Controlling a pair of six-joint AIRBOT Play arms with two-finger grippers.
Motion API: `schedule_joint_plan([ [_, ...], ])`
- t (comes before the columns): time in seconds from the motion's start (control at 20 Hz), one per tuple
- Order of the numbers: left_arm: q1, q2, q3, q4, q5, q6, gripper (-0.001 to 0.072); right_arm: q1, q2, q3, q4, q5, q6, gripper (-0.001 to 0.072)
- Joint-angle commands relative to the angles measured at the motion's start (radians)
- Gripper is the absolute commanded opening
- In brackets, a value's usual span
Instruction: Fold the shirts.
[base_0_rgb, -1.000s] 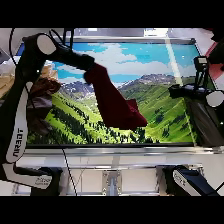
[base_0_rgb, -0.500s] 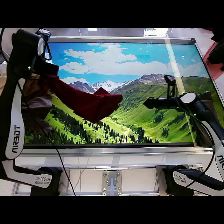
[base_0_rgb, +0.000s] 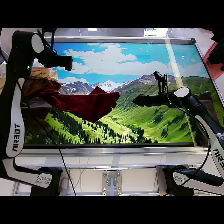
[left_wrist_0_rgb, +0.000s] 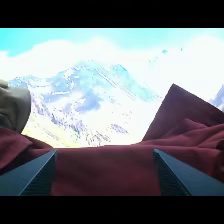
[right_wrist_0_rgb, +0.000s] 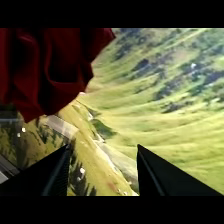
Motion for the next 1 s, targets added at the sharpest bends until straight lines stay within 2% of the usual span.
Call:
schedule_joint_plan([
  [0.0,0.021,-0.041,-0.005,0.013,-0.101,0.002,0.0715,0.069,-0.003,0.020,0.112,-0.014,-0.018,0.0477],
  [0.1,0.023,-0.082,-0.016,-0.047,-0.171,0.011,0.0712,0.167,-0.003,0.020,0.112,-0.137,-0.018,0.0477],
  [0.25,0.021,-0.154,-0.061,-0.352,-0.202,0.105,0.0715,0.285,-0.003,0.021,0.090,-0.303,-0.018,0.0477],
  [0.35,0.005,-0.195,-0.086,-0.454,-0.236,0.172,0.0716,0.290,-0.003,0.021,0.076,-0.316,-0.013,0.0476],
  [0.5,-0.056,-0.223,-0.087,-0.454,-0.279,0.303,0.0715,0.246,-0.003,0.021,0.074,-0.280,0.005,0.0475],
  [0.6,-0.106,-0.226,-0.087,-0.374,-0.240,0.335,0.0716,0.219,-0.003,0.021,0.077,-0.264,0.016,0.0476],
  [0.75,-0.175,-0.231,-0.087,-0.122,-0.266,0.319,0.0715,0.221,-0.003,0.020,0.124,-0.204,0.044,0.0476],
  [0.8,-0.186,-0.230,-0.087,0.036,-0.286,0.251,0.0704,0.251,-0.005,0.020,0.147,-0.188,0.044,0.0476],
  [0.85,-0.185,-0.227,-0.087,0.183,-0.289,0.196,0.0611,0.305,-0.009,0.020,0.161,-0.198,0.044,0.0476],
  [0.95,-0.168,-0.201,-0.085,0.373,-0.273,0.142,0.0584,0.440,-0.041,0.020,0.164,-0.310,0.047,0.0476],
])
